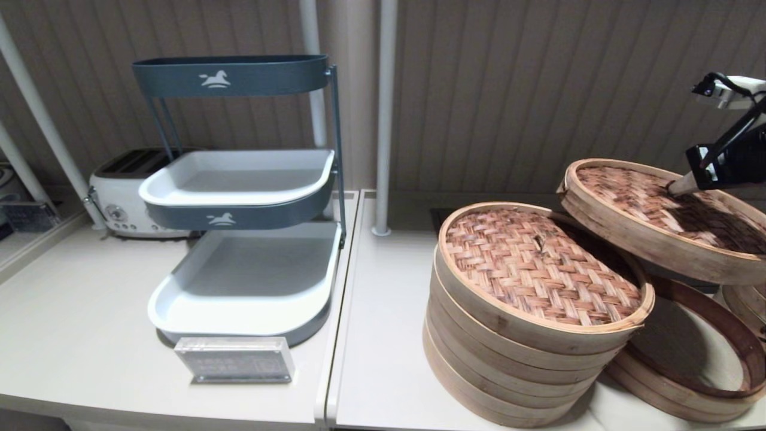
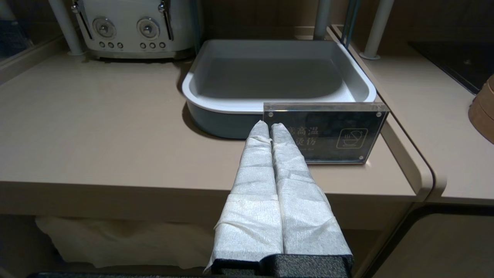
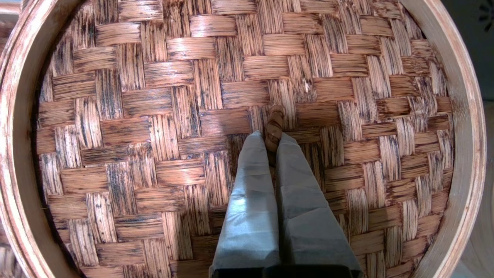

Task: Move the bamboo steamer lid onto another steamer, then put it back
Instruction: Put the steamer

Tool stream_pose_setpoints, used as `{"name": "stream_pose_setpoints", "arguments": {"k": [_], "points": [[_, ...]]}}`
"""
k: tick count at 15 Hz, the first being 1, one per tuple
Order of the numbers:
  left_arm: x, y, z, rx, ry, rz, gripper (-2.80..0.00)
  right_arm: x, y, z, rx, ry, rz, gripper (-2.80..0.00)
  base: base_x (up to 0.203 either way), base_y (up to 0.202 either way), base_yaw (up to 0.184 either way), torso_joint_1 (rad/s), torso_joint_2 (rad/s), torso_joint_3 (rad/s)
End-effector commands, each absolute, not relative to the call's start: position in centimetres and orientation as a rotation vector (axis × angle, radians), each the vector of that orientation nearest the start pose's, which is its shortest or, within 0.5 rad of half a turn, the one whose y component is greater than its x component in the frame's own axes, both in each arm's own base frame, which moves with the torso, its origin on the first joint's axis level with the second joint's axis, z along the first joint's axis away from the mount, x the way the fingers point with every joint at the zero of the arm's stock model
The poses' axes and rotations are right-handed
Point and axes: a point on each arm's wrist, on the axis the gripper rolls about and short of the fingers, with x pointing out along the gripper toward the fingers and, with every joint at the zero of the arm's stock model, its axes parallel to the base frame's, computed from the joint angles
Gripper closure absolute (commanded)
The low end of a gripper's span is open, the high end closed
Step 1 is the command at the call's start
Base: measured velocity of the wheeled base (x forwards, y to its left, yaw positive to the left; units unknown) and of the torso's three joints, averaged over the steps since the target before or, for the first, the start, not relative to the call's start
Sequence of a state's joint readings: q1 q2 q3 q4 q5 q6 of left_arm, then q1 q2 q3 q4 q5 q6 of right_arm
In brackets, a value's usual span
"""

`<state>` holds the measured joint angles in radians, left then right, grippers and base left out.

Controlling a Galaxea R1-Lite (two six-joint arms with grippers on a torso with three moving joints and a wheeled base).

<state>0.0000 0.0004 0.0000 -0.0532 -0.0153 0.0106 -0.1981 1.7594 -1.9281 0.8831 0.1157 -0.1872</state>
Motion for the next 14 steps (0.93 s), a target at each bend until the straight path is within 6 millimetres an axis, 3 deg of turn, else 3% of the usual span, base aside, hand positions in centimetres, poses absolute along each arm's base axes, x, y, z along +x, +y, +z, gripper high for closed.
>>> {"name": "stream_pose_setpoints", "arguments": {"k": [1, 14], "points": [[-2.1, 0.0, 7.3, 0.011, -0.026, -0.015, 0.0, 28.6, -5.3, 33.4, -0.072, 0.701, -0.007, 0.0, 0.0, 0.0, 0.0, 0.0, 0.0, 0.0], [-2.1, 0.0, 7.3, 0.011, -0.026, -0.015, 0.0, 28.9, -2.5, 33.8, -0.107, 0.667, 0.08, 0.0, 0.0, 0.0, 0.0, 0.0, 0.0, 0.0]]}}
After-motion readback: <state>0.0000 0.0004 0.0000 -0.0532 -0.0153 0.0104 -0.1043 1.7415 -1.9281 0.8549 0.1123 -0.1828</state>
